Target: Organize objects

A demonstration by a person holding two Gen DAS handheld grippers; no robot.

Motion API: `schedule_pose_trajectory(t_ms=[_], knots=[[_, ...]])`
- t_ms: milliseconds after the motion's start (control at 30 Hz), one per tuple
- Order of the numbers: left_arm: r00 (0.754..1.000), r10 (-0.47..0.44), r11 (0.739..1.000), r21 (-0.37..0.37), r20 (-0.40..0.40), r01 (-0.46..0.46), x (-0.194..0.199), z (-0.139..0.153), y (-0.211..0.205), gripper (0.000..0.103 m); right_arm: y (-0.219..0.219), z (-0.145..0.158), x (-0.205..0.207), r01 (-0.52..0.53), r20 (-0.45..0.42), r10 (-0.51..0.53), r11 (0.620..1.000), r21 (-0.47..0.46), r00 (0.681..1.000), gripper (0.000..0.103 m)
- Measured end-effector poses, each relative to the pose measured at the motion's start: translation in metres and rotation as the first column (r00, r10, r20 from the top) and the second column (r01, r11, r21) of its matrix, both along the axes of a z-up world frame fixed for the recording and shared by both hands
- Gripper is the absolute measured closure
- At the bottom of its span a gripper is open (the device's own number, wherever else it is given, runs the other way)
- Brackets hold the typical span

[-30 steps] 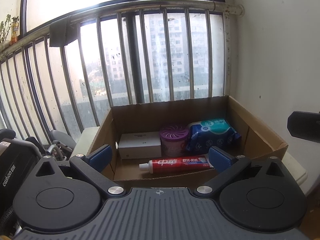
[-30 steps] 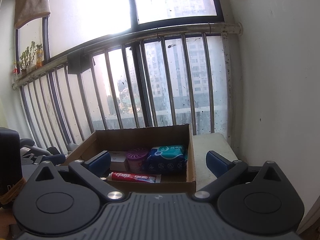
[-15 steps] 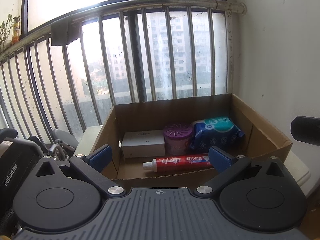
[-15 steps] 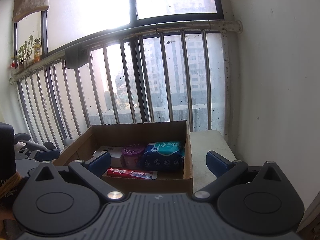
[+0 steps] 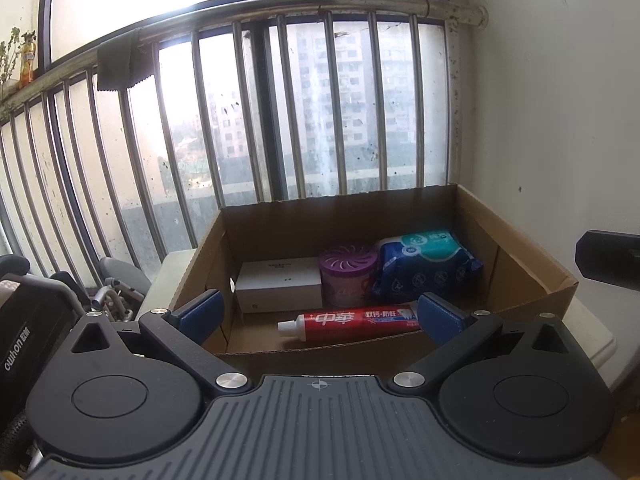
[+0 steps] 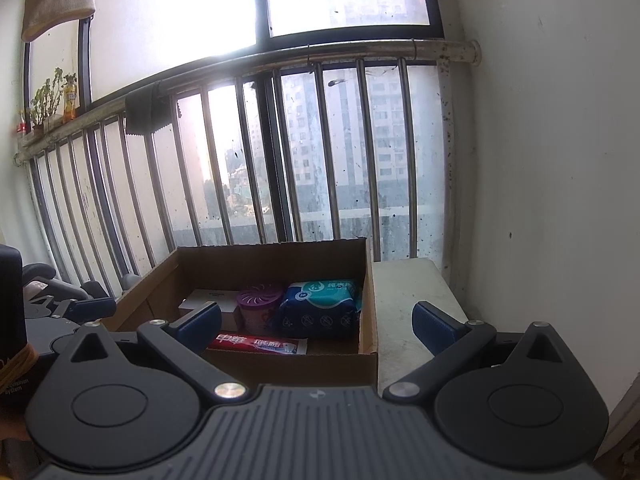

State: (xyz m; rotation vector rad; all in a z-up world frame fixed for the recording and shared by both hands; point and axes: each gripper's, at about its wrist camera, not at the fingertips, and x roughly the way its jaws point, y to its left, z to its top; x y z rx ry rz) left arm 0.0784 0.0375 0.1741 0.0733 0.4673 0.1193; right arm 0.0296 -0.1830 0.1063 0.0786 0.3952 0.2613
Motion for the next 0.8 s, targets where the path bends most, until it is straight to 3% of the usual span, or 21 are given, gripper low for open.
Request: schedule_pose_trajectory(t_ms=[267,500,800], knots=[[1.0,0.005,1.0,-0.003,-0.002,-0.005,-0.0004,-0.0013,0.0008,0.0,0.0009,0.0014,-0.0021,-0.009,0.006,0.009,1.0,0.008,1.0,0.0],[0.999,-0.035,0.997,-0.063,-0.016,0.034,-0.0032,-0.0026,0.0053,0.0,0.0007,0.0006,-0.0031,-0.021,0.005,0.021,1.0,0.022,1.0,0.0],[1.0,-0.008,0.999,-0.049,-0.024,0.006,-0.0029,-0.0059,0.0068,0.0,0.001,-0.0011,-0.0035,-0.021,0.0,0.021,1.0,0.02,1.0,0.0]])
